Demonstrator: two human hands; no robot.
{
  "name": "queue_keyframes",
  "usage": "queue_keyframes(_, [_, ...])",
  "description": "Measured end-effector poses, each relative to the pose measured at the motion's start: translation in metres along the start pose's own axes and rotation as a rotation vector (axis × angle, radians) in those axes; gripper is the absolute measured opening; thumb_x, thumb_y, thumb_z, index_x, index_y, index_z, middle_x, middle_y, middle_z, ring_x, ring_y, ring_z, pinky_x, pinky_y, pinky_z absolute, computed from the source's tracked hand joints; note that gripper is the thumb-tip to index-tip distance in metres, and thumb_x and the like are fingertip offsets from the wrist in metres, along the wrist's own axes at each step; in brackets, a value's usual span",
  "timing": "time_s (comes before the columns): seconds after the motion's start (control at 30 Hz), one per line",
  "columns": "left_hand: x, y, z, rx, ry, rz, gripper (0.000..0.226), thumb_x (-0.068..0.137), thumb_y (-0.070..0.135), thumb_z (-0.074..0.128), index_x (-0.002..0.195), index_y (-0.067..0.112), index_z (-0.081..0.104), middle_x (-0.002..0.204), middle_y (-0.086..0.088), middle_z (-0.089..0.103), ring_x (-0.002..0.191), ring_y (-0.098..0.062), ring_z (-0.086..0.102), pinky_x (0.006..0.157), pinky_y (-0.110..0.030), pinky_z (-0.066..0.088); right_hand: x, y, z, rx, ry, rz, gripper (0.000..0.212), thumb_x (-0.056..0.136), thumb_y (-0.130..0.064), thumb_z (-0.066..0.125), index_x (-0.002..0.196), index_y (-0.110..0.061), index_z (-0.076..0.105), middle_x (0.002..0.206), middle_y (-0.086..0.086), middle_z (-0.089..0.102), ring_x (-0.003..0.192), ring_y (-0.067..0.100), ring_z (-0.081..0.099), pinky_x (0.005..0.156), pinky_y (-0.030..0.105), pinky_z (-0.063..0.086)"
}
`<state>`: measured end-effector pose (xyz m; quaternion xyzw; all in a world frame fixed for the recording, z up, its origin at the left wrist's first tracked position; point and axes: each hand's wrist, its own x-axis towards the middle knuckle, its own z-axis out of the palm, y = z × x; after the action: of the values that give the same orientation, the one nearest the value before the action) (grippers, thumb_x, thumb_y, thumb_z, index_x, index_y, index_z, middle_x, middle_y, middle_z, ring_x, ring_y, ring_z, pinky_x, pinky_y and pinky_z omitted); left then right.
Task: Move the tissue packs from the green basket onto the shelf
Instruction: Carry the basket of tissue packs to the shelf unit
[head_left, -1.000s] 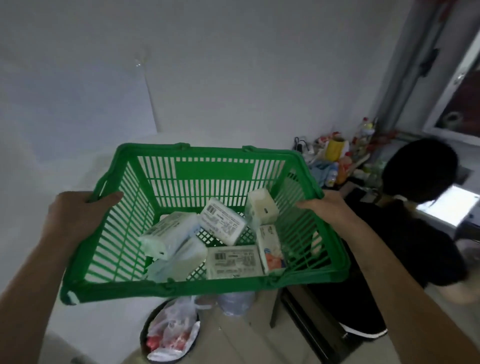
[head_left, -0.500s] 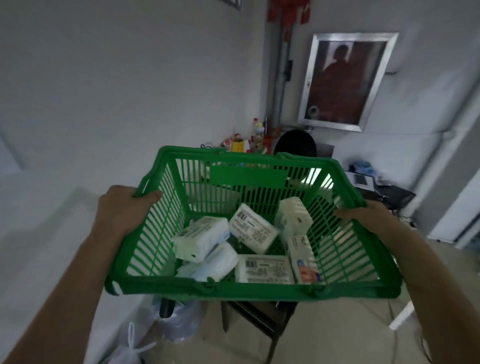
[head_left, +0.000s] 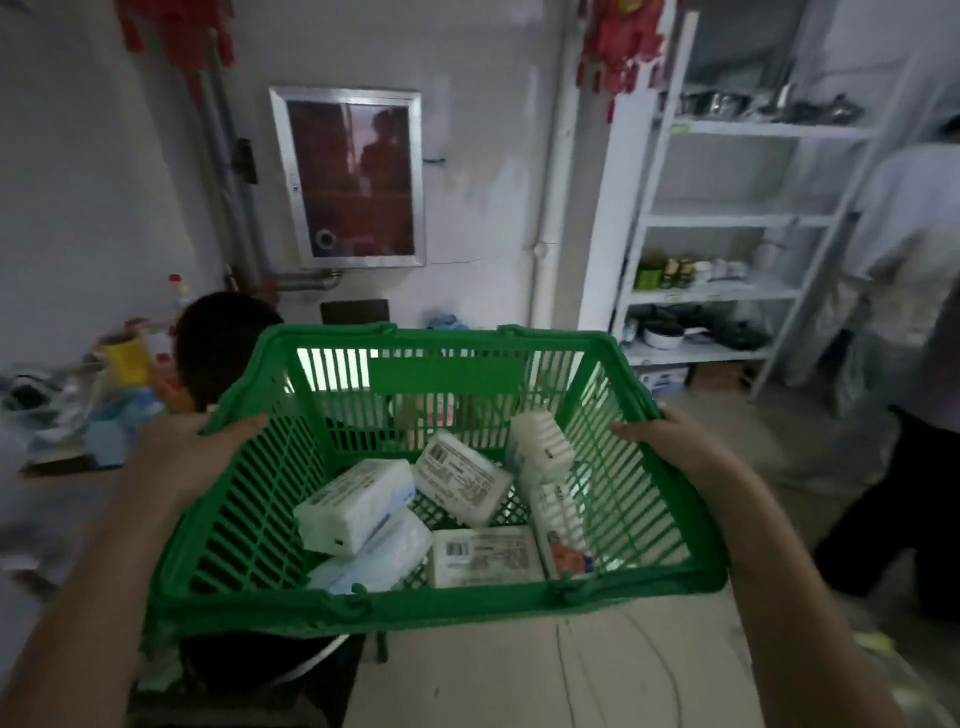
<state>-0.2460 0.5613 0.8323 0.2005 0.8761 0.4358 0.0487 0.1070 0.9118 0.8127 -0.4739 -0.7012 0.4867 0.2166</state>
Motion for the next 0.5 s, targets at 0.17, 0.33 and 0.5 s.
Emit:
queue_keyframes(0.17, [0.014, 0.07, 0.104, -0.07, -0.106, 0.109, 0.033, 0.078, 0.055, 0.085, 0.069, 0.025, 0.076, 0.078, -0.015, 0.078, 0.077, -0.03, 0.076, 0.078, -0.044, 0.062, 0.001, 0.06, -0.091, 0.015, 0.207, 0.129, 0.021, 0.076, -0.025, 0.087, 0.086, -0.021, 0.069, 0.074, 0.011, 0.068, 0.065, 0.027, 0.064, 0.059, 0.029, 0.049])
queue_keyframes(0.33, [0.025, 0.123, 0.194, -0.078, -0.283, 0.178, 0.038, 0.08, 0.052, 0.084, 0.073, 0.015, 0.08, 0.067, -0.011, 0.071, 0.061, -0.02, 0.062, 0.056, -0.023, 0.043, -0.007, 0.107, -0.149, 0.054, 0.328, 0.264, 0.017, 0.075, -0.009, 0.083, 0.088, -0.011, 0.073, 0.073, 0.016, 0.07, 0.061, 0.029, 0.065, 0.066, 0.038, 0.055])
queue_keyframes(0.5, [0.038, 0.167, 0.264, -0.123, -0.387, 0.234, 0.043, 0.081, 0.052, 0.083, 0.059, 0.017, 0.072, 0.057, -0.007, 0.065, 0.056, -0.023, 0.061, 0.054, -0.026, 0.041, -0.009, 0.126, -0.186, 0.112, 0.458, 0.312, 0.016, 0.081, -0.005, 0.083, 0.093, -0.008, 0.072, 0.073, 0.013, 0.071, 0.049, 0.021, 0.067, 0.05, 0.025, 0.053])
